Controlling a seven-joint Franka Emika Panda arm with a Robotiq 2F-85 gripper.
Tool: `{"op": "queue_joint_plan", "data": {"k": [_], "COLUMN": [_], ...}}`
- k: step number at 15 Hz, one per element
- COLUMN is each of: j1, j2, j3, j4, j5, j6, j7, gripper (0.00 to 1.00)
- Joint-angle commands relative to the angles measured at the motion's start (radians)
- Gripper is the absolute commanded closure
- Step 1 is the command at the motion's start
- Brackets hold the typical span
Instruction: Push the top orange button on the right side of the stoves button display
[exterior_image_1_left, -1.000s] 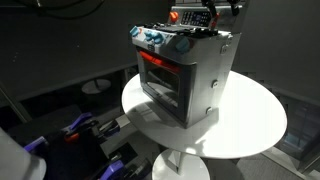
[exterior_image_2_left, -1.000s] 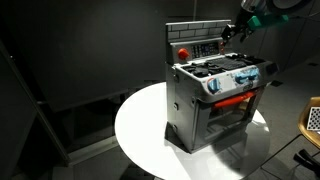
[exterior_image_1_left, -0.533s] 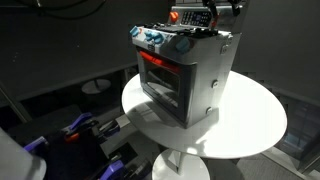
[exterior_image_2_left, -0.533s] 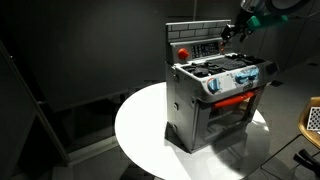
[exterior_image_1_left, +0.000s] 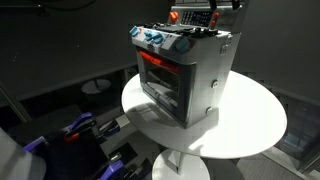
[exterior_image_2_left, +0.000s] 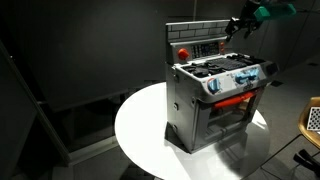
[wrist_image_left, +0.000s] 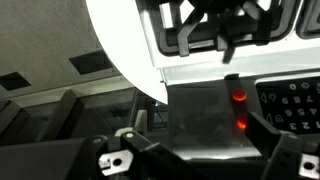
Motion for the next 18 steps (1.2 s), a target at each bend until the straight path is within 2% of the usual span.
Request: {"op": "queue_joint_plan", "data": {"k": [1,4,11,14,18], "j1": [-0.007,-0.008,-0.018,-0.022,-0.024], "j2": [-0.112,-0.19,-0.354,-0.401,-0.396], "j3": [0.007,0.005,-0.003,-0.003,0.004], "j4": [-0.048,-0.06,-0.062,-0.064,-0.057], "j5": [0.115,0.201,0.237,0.225,0.217], "j6": [-0.123,-0.283,-0.644,-0.731,-0.73], "j7": [-0.137,-0.244,-0.339,-0.356,-0.348], "gripper": [0.0,0.0,0.0,0.0,0.0]}}
